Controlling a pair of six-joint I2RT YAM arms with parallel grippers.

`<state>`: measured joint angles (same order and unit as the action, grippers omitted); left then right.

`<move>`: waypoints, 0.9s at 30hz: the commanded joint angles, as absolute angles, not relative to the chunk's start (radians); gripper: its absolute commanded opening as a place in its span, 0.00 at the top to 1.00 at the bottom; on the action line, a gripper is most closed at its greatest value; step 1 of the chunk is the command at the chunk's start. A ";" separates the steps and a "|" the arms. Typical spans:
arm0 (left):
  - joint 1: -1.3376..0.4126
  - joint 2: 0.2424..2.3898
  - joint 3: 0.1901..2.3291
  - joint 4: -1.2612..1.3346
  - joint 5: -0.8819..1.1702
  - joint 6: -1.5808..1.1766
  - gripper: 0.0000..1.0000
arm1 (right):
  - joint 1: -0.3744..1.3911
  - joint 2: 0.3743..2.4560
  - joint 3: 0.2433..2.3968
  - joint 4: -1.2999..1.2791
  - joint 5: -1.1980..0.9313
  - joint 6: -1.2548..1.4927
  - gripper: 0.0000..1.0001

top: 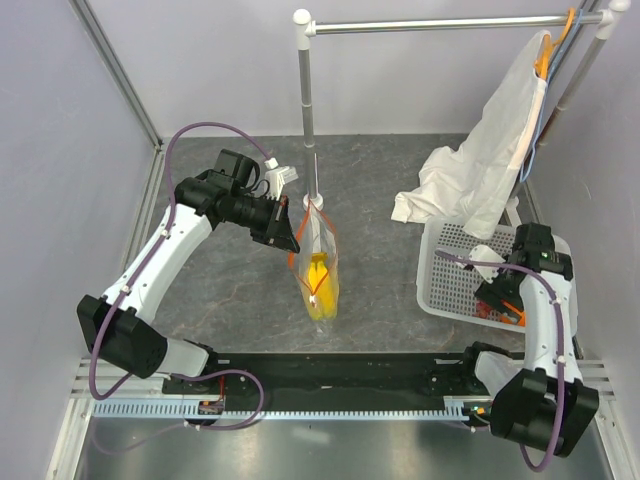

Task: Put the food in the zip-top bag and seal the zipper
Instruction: Pick up the fake fruit from the bin.

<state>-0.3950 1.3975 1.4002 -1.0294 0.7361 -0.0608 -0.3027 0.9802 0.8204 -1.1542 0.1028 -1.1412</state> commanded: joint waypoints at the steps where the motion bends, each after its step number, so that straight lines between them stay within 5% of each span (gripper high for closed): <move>1: -0.397 1.390 1.397 -1.000 0.747 -0.021 0.98 | -0.351 1.038 0.821 -1.086 -0.021 -1.287 0.20; 13: -0.397 1.420 1.401 -1.006 0.749 -0.031 0.98 | -0.350 1.121 0.729 -1.137 -0.095 -1.816 0.10; 27: -0.397 1.466 1.401 -1.011 0.759 -0.037 0.98 | -0.301 1.278 0.707 -0.953 -0.074 -1.894 0.09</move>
